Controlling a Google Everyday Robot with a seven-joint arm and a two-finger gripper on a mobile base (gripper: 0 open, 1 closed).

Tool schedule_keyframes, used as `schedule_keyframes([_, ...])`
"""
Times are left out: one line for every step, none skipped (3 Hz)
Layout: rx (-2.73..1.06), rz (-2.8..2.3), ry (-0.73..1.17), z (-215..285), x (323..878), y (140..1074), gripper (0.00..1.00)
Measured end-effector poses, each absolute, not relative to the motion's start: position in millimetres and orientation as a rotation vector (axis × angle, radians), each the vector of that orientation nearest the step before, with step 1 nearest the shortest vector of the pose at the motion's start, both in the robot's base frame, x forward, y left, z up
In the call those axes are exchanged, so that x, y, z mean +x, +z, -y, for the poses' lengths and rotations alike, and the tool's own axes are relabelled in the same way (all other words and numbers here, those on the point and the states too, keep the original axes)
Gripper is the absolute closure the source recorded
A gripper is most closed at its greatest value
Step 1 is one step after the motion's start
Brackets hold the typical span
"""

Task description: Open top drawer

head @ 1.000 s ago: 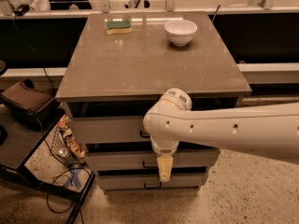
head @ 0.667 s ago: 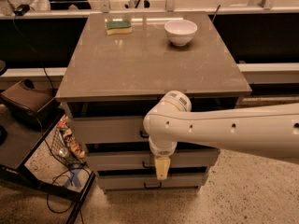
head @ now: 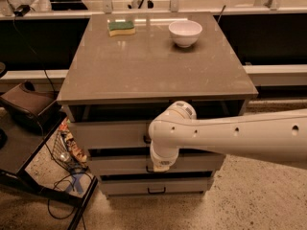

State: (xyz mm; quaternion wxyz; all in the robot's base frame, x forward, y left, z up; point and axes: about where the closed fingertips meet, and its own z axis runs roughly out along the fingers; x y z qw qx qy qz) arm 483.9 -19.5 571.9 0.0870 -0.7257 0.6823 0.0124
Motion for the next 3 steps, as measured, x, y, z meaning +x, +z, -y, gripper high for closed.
schedule_keyframes([-2.162,-2.032,0.037,19.5,483.9,571.9,0.93])
schedule_keyframes([-2.162,-2.032,0.037,19.5,483.9,573.2,1.0])
schedule_keyframes([-2.161,-2.032,0.037,19.5,483.8,577.4,1.0])
